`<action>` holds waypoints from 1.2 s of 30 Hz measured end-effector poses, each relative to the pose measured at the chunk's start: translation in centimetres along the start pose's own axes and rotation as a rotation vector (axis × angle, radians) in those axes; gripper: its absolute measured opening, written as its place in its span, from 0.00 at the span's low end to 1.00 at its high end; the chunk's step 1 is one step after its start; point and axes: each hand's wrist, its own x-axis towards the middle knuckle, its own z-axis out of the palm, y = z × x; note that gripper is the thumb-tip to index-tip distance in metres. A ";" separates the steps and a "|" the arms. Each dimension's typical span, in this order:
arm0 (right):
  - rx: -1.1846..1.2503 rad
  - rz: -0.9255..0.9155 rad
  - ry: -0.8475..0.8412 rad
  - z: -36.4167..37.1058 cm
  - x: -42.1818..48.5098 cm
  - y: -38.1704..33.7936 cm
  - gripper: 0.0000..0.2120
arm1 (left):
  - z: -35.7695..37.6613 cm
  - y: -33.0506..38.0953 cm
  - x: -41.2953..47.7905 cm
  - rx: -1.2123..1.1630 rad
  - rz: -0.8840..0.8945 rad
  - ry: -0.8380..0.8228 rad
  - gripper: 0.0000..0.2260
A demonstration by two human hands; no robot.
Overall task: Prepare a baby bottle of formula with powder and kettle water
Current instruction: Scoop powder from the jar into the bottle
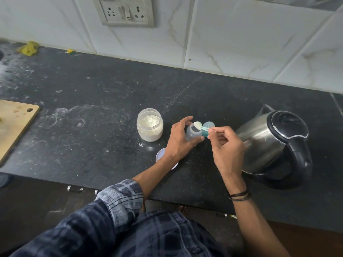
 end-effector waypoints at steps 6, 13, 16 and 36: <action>-0.064 -0.131 0.011 0.3 -0.6 0.4 0.06 | -0.1 -0.2 -0.1 0.000 -0.004 0.007 0.34; -0.168 -0.261 0.022 0.9 -1.1 1.5 0.07 | -0.1 0.1 -0.2 -0.015 0.001 0.012 0.33; -0.212 -0.315 0.028 1.1 -1.3 1.7 0.05 | -0.1 0.0 -0.3 -0.011 0.019 0.022 0.32; -0.277 -0.404 0.008 1.3 -2.0 2.2 0.05 | -0.1 -0.7 0.0 0.038 0.033 0.024 0.31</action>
